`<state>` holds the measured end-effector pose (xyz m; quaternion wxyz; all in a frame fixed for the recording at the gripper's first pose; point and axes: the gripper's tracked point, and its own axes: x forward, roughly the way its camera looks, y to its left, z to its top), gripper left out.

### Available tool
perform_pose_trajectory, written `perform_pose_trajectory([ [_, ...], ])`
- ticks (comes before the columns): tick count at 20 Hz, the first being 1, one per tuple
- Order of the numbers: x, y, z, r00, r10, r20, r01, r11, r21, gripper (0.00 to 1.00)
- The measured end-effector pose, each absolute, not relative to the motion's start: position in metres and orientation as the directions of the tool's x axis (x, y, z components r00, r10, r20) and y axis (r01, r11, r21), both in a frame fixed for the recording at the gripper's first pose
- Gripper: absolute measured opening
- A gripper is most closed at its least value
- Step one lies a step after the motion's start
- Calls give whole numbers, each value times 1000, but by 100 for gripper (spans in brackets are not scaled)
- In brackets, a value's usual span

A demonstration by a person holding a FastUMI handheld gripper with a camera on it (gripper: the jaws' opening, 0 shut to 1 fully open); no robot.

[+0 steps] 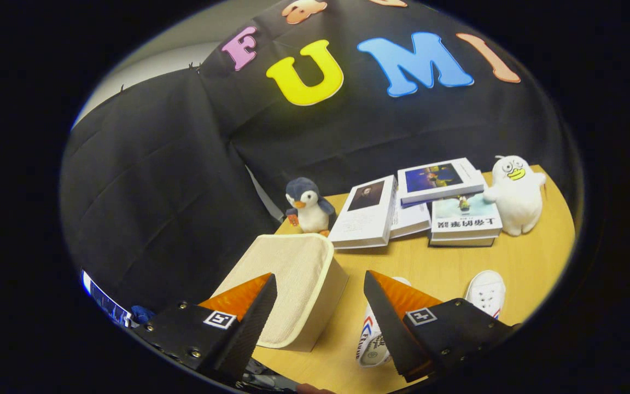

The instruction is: Open the storage box then place both shoes into the box .Put the left shoe in first, then the right shoe, with the right side of both shoes facing outward in a uniform manner.

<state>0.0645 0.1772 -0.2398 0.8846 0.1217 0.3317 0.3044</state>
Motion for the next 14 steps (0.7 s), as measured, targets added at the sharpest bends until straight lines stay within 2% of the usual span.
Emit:
perform_pose_trajectory([
  [4,62,202,-275,495,677,-545,-432,736,522,97],
  [14,64,241,-321,349,770,-534,-336,635,696,97],
])
